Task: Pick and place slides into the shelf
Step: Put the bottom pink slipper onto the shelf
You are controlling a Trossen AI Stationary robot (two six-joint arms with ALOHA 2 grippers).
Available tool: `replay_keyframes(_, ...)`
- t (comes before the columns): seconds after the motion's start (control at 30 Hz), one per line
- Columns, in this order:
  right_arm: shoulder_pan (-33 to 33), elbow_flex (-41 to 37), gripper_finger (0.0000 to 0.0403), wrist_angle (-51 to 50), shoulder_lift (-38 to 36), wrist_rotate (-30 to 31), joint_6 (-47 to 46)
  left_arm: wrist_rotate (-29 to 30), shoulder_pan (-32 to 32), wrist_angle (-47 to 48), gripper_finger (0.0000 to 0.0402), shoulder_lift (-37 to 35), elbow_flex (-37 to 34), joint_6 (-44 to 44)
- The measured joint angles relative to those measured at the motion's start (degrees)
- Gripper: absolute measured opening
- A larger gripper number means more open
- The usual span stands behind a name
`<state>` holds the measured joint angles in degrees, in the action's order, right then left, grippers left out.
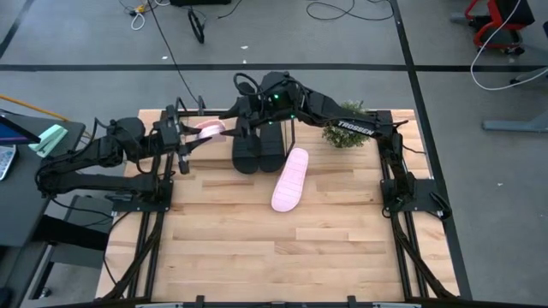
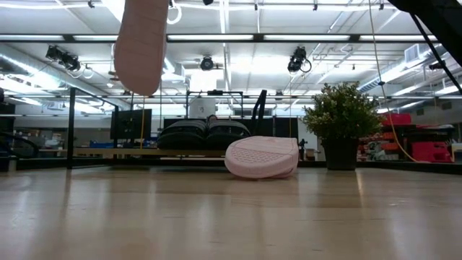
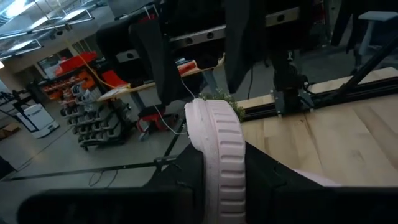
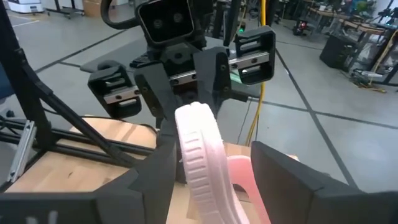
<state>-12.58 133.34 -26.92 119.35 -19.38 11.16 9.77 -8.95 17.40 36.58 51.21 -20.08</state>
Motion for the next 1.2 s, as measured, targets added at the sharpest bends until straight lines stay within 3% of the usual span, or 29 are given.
replay_keyframes(0.37,0.2,-0.7,0.0213,-0.5,0.1,-2.1,-0.9,-1.0,0.0,-1.0,0.0074,0.1,0.0,0.0)
replay_keyframes(0.77,0.5,-0.8,0.0209,0.1,2.1,0.2,1.0,-1.0,0.0,-0.2,0.0076,0.2,0.0,0.4)
replay_keyframes(0.9,0.5,-0.7,0.0171,0.0,2.1,1.7,2.0,-0.9,0.0,0.7,0.0084,0.2,0.0,1.2)
replay_keyframes(1.1,0.7,-0.7,0.007,0.0,2.1,-0.2,3.3,-1.0,0.0,0.6,0.0077,0.1,0.0,1.5)
replay_keyframes(1.2,0.9,-0.7,0.0061,0.7,2.1,0.0,5.8,-0.6,0.0,0.5,0.0089,0.1,0.0,1.6)
